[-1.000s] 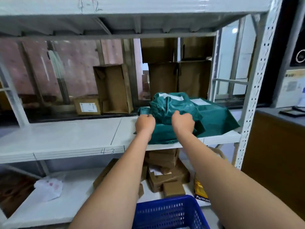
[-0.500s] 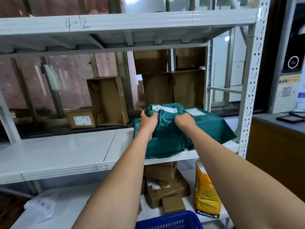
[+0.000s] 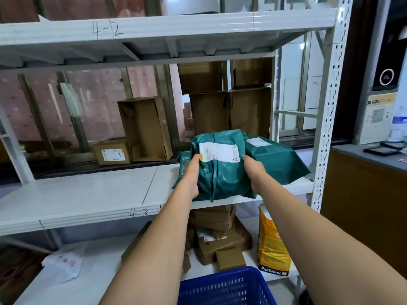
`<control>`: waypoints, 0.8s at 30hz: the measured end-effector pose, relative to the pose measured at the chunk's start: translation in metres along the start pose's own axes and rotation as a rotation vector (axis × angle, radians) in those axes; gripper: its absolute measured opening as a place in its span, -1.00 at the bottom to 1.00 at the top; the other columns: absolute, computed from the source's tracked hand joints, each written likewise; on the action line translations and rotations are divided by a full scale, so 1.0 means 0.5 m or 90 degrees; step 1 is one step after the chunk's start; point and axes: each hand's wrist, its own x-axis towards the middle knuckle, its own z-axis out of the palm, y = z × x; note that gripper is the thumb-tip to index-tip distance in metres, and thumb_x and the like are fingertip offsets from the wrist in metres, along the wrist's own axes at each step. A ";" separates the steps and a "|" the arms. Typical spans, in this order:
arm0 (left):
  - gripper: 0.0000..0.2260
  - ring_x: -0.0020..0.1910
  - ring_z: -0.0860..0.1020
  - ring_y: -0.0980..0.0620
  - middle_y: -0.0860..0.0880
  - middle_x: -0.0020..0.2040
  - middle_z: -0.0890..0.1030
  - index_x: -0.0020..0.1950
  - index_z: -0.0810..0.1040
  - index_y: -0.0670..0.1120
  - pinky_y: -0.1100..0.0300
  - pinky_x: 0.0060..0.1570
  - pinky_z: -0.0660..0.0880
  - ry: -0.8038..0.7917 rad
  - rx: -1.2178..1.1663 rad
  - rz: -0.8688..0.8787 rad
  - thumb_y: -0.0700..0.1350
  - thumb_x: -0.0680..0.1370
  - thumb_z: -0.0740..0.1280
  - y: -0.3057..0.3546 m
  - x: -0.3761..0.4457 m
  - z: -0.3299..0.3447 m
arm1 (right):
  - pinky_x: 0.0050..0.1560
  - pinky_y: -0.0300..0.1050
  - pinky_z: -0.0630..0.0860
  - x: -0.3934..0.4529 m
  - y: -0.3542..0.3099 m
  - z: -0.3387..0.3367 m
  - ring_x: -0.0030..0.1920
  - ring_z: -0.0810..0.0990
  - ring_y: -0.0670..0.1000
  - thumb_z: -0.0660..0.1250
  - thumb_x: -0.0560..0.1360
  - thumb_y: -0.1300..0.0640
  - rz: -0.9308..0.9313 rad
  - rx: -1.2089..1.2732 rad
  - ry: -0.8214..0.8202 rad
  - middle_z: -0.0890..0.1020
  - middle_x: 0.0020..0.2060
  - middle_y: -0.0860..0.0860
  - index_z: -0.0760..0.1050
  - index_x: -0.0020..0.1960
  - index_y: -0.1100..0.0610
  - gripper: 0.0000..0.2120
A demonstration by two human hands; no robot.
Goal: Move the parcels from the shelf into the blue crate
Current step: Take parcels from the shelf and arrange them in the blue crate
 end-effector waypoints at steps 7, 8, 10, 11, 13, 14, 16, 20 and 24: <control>-0.09 0.13 0.63 -0.07 -0.02 0.18 0.65 0.35 0.47 0.05 -0.09 0.20 0.52 -0.034 0.066 -0.029 0.31 0.08 0.63 -0.139 -0.018 -0.073 | 0.20 0.15 0.53 -0.006 0.168 -0.018 0.14 0.64 0.14 0.41 0.12 -0.55 0.076 0.024 -0.173 0.62 0.21 0.03 0.34 0.43 -0.02 0.04; -0.10 0.13 0.64 -0.06 -0.02 0.19 0.65 0.36 0.44 0.05 -0.08 0.19 0.53 -0.038 0.086 -0.035 0.27 0.10 0.64 -0.157 -0.025 -0.087 | 0.16 0.11 0.56 -0.043 0.175 -0.023 0.10 0.66 0.14 0.43 0.24 -0.46 0.077 0.026 -0.200 0.66 0.15 0.06 0.42 0.37 0.02 -0.15; -0.30 0.12 0.64 -0.03 -0.03 0.15 0.67 0.32 0.48 0.03 -0.03 0.20 0.53 -0.086 0.132 -0.030 0.13 0.25 0.63 -0.187 -0.071 -0.109 | 0.07 0.05 0.60 -0.071 0.218 -0.041 0.06 0.69 0.15 0.44 0.42 -0.20 0.083 0.032 -0.257 0.70 0.06 0.12 0.52 0.27 0.11 -0.45; -0.36 0.13 0.63 -0.01 -0.03 0.15 0.67 0.30 0.50 0.03 0.00 0.22 0.51 -0.112 0.160 -0.039 0.08 0.28 0.62 -0.210 -0.086 -0.124 | 0.04 0.05 0.61 -0.086 0.243 -0.050 0.05 0.69 0.16 0.47 0.42 -0.12 0.103 0.021 -0.275 0.70 0.04 0.14 0.53 0.26 0.14 -0.49; -0.37 0.14 0.62 0.02 -0.01 0.15 0.67 0.30 0.52 0.05 0.03 0.23 0.49 -0.142 0.216 -0.066 0.05 0.27 0.63 -0.257 -0.097 -0.150 | 0.02 0.05 0.62 -0.105 0.286 -0.064 0.07 0.68 0.16 0.51 0.41 -0.04 0.146 0.006 -0.300 0.70 0.06 0.15 0.52 0.27 0.16 -0.49; -0.36 0.14 0.62 0.03 0.00 0.14 0.67 0.29 0.54 0.03 0.04 0.24 0.48 -0.146 0.241 -0.082 0.06 0.25 0.63 -0.288 -0.100 -0.165 | 0.01 0.03 0.62 -0.112 0.316 -0.066 0.08 0.68 0.16 0.50 0.42 0.01 0.165 0.004 -0.319 0.69 0.07 0.15 0.51 0.27 0.17 -0.51; -0.26 0.14 0.62 0.03 0.01 0.13 0.68 0.28 0.56 0.02 0.01 0.28 0.46 -0.144 0.286 -0.118 0.12 0.15 0.67 -0.351 -0.092 -0.200 | 0.05 0.04 0.61 -0.117 0.375 -0.067 0.11 0.67 0.15 0.49 0.42 0.08 0.196 -0.001 -0.337 0.68 0.09 0.15 0.51 0.29 0.19 -0.52; -0.15 0.22 0.54 0.11 0.12 0.23 0.61 0.33 0.50 0.07 0.12 0.32 0.33 -0.153 0.323 -0.218 0.18 0.09 0.67 -0.479 -0.097 -0.268 | 0.19 0.10 0.55 -0.121 0.487 -0.060 0.19 0.62 0.16 0.50 0.37 0.13 0.243 0.003 -0.364 0.66 0.14 0.17 0.50 0.32 0.22 -0.46; -0.22 0.18 0.61 0.03 0.03 0.21 0.64 0.31 0.49 0.06 -0.04 0.27 0.49 -0.135 0.280 -0.240 -0.05 0.15 0.70 -0.602 -0.095 -0.341 | 0.19 0.07 0.54 -0.110 0.582 -0.038 0.22 0.60 0.14 0.41 0.49 0.18 0.265 0.042 -0.386 0.64 0.18 0.13 0.50 0.31 0.18 -0.60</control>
